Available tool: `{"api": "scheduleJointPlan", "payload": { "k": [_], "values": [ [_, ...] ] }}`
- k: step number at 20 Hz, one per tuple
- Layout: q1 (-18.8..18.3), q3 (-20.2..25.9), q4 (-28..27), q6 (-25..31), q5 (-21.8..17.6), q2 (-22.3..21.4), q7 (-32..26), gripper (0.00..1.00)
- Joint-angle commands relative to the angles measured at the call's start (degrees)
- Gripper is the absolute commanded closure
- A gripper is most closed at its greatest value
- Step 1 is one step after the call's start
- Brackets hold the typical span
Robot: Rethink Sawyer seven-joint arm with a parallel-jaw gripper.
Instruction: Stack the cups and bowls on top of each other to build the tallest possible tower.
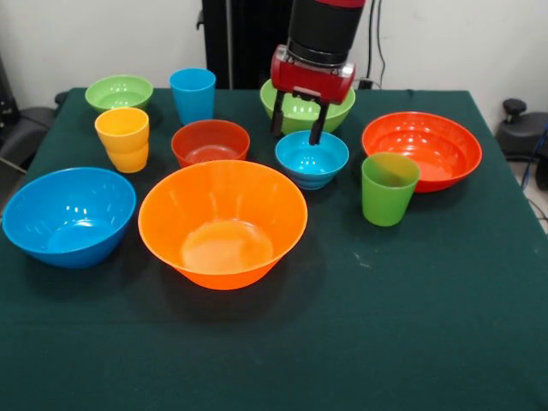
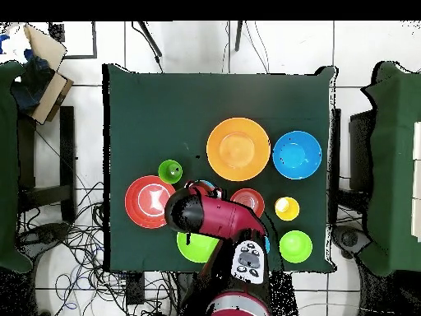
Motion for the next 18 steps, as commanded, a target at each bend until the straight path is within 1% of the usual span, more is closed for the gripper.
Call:
{"api": "scheduleJointPlan", "payload": {
  "k": [1, 18],
  "values": [
    [-1.43, 5.57, -1.82, 2.7, 1.11, 1.74, 8.02, 0.0],
    [-3.16, 7.69, -1.83, 1.77, 0.7, 2.43, 7.61, 0.0]
  ]
}}
